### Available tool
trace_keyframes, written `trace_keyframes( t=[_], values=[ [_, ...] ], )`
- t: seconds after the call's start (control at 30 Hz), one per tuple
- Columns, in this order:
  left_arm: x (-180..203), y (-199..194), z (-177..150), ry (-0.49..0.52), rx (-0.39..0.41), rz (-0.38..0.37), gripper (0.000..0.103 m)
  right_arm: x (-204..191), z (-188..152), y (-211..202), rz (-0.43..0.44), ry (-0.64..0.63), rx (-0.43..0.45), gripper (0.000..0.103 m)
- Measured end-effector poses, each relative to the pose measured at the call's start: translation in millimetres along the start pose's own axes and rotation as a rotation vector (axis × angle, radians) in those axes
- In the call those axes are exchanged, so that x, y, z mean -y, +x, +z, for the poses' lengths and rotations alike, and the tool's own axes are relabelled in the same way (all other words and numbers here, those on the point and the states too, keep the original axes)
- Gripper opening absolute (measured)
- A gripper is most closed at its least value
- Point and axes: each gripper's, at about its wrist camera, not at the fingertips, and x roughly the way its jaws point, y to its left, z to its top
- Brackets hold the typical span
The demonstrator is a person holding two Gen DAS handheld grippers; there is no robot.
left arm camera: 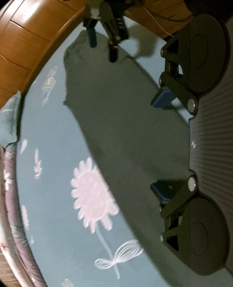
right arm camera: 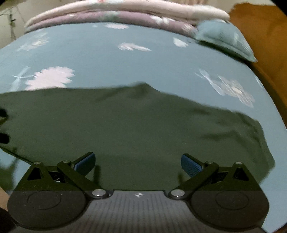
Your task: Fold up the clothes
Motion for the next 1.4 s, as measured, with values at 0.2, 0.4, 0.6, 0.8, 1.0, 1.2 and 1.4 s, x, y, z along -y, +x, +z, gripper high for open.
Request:
trace_keyframes(
  t=[0.2, 0.4, 0.6, 0.8, 1.0, 1.2, 1.4],
  values=[
    [-44.9, -3.3, -27.0, -0.057, -0.029, 0.023, 0.09, -54.6, -6.5, 14.0, 0.0, -0.055, -0.079, 0.103],
    [-71.0, -21.9, -36.8, -0.118, 0.021, 0.015, 0.091, -65.7, -2.8, -3.2, -0.073, -0.072, -0.075, 0.103],
    [-65.4, -34.3, -34.2, -0.075, 0.077, 0.001, 0.091, -98.2, 13.5, -9.4, 0.007, -0.133, -0.023, 0.103],
    [-38.2, -28.4, -37.7, 0.054, 0.067, 0.0, 0.091, -108.9, 1.6, -15.2, -0.015, -0.254, -0.027, 0.103],
    [3.2, -27.8, -46.8, 0.223, 0.109, 0.033, 0.091, -116.8, -8.0, -21.9, -0.01, -0.388, 0.024, 0.103],
    [34.9, -26.3, -60.5, 0.337, 0.174, 0.105, 0.091, -132.7, -19.6, -23.5, -0.006, -0.609, 0.141, 0.103],
    [57.0, -19.4, -68.2, 0.387, 0.251, 0.164, 0.091, -143.4, -37.8, -25.3, -0.041, -0.804, 0.26, 0.103]
  ],
)
